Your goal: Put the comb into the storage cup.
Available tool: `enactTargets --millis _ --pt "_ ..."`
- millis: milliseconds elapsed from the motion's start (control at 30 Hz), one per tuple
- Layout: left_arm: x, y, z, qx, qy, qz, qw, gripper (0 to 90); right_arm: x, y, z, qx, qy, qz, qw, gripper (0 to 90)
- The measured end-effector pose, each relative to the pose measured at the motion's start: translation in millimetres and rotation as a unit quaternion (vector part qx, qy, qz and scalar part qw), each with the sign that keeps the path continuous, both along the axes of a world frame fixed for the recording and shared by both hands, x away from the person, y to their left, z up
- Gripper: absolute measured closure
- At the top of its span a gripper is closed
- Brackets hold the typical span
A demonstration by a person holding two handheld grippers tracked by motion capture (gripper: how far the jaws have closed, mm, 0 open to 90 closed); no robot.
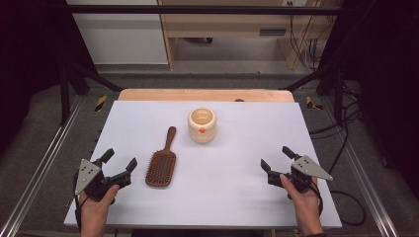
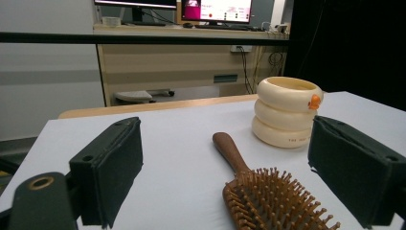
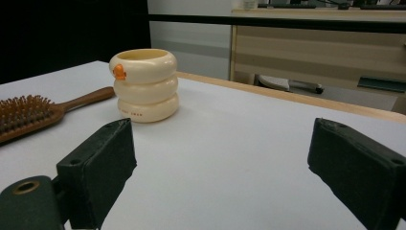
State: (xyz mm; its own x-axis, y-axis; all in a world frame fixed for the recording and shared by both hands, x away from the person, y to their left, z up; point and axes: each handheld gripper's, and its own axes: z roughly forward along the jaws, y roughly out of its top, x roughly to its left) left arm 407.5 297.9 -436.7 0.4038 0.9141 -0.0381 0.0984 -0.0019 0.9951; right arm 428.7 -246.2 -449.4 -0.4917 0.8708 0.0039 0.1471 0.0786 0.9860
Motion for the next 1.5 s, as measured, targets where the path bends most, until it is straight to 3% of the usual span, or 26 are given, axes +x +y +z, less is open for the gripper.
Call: enactTargets --millis 367,833,1000,1500 --pt "-0.5 3.1 1.4 -0.003 -0.001 0.012 0.9999 3.1 -0.1 -0.6 0.3 0.003 0.000 -0.010 1.0000 7.5" --pt "-4.2 -3.2 4.3 -0.002 0.004 0.003 1.0000 4.4 1.1 0.2 -1.5 0.001 0.012 -0.016 0.9998 6.9" --pt "-5.8 -6.7 4.7 -0.013 0.012 0.002 0.9998 4.4 0.2 -0.3 0.4 0.004 0.009 -0.018 0.9998 7.0" --pt "-7.3 -12.3 3.5 0.006 0.019 -0.005 0.9998 7.1 0.2 0.4 -0.3 0.005 0.015 -0.013 0.9998 7.0"
